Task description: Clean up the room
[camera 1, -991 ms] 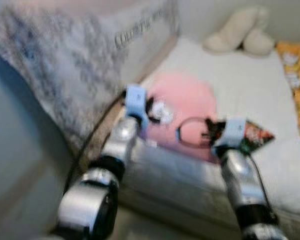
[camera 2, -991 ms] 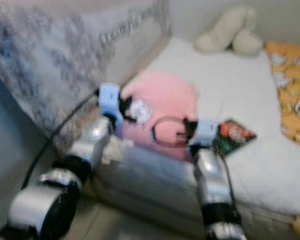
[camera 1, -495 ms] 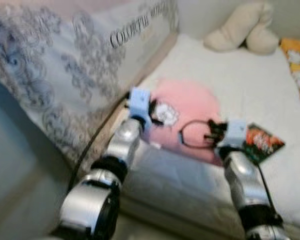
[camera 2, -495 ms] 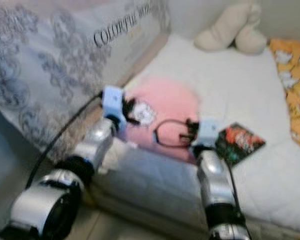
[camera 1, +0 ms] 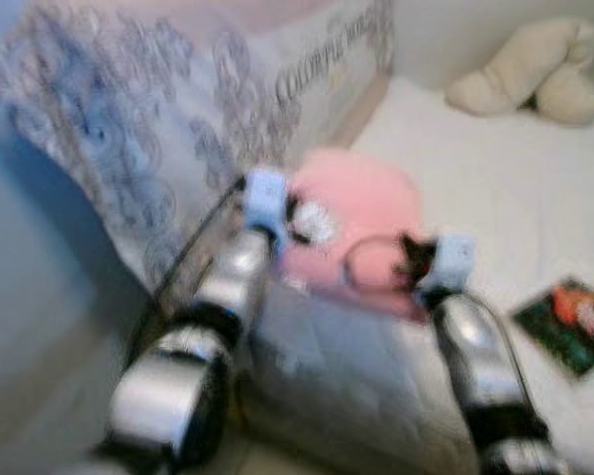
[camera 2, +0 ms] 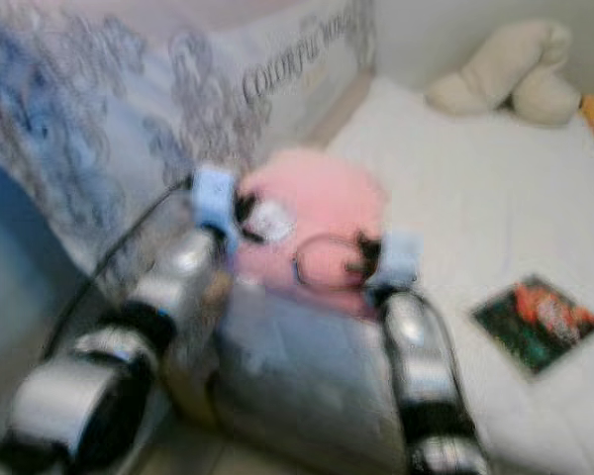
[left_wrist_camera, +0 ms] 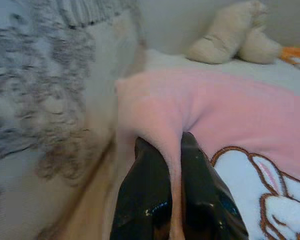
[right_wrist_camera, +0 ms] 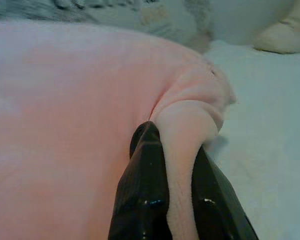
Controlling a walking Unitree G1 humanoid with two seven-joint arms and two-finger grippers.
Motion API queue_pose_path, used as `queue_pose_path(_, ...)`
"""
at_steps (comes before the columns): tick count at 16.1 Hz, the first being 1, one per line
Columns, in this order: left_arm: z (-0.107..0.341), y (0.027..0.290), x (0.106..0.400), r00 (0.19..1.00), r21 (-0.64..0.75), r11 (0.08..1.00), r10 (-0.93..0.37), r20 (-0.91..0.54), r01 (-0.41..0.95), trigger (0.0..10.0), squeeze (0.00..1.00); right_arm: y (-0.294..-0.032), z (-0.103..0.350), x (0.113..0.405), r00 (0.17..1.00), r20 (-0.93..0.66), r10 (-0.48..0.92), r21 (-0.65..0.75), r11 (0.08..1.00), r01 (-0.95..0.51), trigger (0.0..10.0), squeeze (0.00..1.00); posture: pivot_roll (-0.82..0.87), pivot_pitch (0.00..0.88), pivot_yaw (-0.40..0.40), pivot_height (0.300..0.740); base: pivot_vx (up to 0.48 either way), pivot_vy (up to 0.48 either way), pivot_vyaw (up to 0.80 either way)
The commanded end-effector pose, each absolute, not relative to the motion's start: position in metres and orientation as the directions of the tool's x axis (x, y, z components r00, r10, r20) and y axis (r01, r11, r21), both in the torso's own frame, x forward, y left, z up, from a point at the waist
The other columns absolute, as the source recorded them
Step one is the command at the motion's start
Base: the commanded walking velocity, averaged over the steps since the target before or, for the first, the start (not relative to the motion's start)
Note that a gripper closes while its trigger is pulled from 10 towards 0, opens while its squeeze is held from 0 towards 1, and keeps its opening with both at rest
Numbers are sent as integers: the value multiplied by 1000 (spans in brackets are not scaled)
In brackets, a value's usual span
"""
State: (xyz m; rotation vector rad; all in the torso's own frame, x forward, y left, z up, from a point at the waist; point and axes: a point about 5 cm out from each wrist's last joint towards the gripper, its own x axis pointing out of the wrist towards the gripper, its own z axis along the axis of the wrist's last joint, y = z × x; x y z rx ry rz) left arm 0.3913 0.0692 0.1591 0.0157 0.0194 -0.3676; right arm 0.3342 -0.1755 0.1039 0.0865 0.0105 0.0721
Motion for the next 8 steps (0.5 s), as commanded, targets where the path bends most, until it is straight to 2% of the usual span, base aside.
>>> queue_pose_path(1,179,84,400,947,41,947,-319,32,317,10000,0,-182,111,336,999,25,37,82,996,-39,10000,0,145,0,-1,740,439,0,0)
queue_pose_path(5,183,66,401,931,39,931,-364,9,363,10000,0,-189,112,335,1000,29,-1,46,999,-1,10000,0,143,0,2,740,480,0,0)
queue_pose_path(7,190,41,400,915,-27,915,-403,-2,403,10000,0,-219,125,340,989,67,-130,-35,991,133,10000,0,134,0,15,740,480,0,0)
queue_pose_path(8,194,33,399,912,-48,911,-410,1,409,10000,0,-231,130,343,983,70,-167,-48,984,171,10000,0,123,13,23,740,0,0,0)
